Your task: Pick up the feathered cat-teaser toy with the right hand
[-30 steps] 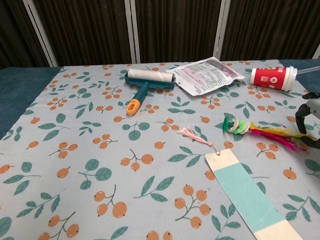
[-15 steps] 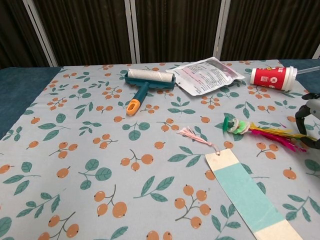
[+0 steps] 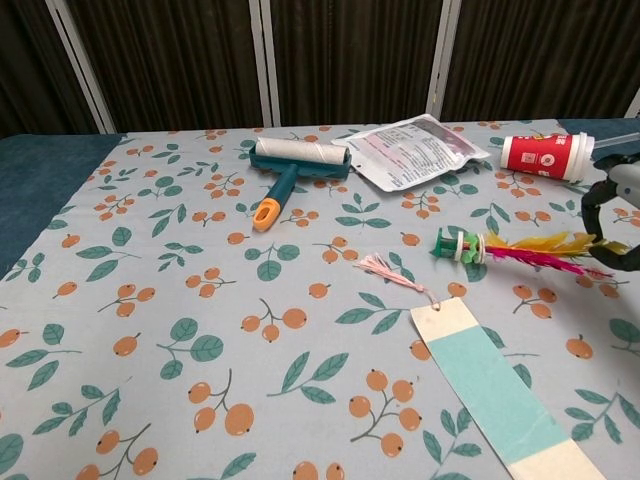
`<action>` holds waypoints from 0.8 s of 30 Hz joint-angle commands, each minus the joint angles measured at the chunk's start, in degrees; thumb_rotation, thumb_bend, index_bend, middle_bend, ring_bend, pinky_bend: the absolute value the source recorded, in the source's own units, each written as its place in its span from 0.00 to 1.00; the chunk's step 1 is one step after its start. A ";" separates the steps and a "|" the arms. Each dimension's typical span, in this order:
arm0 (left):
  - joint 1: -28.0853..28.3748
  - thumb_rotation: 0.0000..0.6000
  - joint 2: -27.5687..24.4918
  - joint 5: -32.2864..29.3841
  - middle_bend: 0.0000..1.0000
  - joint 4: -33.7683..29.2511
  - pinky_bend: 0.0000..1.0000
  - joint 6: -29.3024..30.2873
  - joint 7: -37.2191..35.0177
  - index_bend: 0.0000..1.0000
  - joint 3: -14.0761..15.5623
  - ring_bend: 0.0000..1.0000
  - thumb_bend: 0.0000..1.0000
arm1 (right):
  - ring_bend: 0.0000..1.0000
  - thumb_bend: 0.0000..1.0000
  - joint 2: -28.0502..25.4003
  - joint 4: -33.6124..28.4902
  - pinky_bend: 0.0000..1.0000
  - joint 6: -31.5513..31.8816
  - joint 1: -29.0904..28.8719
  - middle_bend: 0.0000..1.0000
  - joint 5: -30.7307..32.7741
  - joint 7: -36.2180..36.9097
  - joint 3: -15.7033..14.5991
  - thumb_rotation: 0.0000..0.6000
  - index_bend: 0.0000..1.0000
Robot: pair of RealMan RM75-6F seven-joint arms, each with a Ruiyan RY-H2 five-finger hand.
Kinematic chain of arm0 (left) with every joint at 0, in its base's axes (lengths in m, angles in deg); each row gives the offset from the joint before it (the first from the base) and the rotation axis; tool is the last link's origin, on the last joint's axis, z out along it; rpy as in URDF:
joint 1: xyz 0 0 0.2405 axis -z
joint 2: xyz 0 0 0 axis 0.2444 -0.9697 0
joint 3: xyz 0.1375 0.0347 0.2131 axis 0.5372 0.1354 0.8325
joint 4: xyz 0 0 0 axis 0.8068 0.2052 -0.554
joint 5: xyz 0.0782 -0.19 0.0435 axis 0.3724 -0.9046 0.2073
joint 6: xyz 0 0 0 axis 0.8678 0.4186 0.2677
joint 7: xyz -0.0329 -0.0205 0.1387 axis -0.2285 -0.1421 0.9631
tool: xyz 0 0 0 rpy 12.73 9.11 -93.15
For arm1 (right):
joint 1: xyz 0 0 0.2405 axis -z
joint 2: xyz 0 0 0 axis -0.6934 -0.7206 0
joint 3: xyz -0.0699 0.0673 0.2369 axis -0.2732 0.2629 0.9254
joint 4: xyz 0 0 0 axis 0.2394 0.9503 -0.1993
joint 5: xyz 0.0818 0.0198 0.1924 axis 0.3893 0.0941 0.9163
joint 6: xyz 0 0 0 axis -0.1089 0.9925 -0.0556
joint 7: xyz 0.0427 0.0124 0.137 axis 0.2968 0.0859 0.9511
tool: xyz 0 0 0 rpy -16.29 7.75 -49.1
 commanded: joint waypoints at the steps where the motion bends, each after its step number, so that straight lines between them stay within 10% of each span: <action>1: 0.00 0.92 0.00 0.00 0.00 0.01 0.00 0.01 0.00 0.12 0.00 0.00 0.15 | 0.00 0.38 -2.67 -3.62 0.00 0.49 -0.57 0.36 -0.17 -2.87 0.42 1.00 0.65; 24: 0.00 0.92 0.04 0.00 0.00 0.05 0.00 0.03 0.03 0.12 -0.02 0.00 0.15 | 0.00 0.38 -10.37 -13.35 0.00 4.01 -4.94 0.37 2.71 -18.81 3.19 1.00 0.66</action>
